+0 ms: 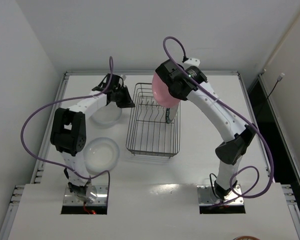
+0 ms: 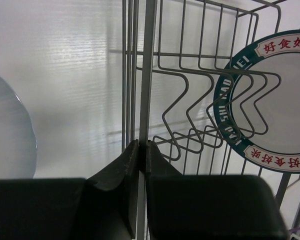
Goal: Load the plates into the dish rack
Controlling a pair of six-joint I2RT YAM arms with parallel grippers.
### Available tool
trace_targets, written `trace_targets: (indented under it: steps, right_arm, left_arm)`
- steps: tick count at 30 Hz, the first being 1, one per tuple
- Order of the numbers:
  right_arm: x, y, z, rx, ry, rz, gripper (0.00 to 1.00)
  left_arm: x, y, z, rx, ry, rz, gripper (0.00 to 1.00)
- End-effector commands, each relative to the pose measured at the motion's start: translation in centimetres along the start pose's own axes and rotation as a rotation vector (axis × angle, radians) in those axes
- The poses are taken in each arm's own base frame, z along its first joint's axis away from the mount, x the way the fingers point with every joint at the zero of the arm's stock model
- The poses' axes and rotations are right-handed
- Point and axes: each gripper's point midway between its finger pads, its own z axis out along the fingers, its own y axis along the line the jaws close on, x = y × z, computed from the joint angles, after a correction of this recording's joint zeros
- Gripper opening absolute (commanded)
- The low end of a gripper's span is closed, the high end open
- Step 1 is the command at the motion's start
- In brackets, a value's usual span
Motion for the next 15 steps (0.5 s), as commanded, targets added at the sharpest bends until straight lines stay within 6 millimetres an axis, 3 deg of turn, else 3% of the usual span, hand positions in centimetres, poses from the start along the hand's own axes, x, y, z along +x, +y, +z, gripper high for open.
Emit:
trace_targets:
  steps: [1,15]
  right_arm:
    - [0.0,-1.1,-0.2,0.038,-0.019,-0.04,0.0]
    - [1.2,-2.9,2.1,0.149,-0.024,-0.158,0.0]
  left_arm:
    - [2.0,0.6,-0.2,-0.022,0.016,-0.148,0.0]
    - [3.9,1.0,-2.0,-0.014,-0.062,-0.321,0.0]
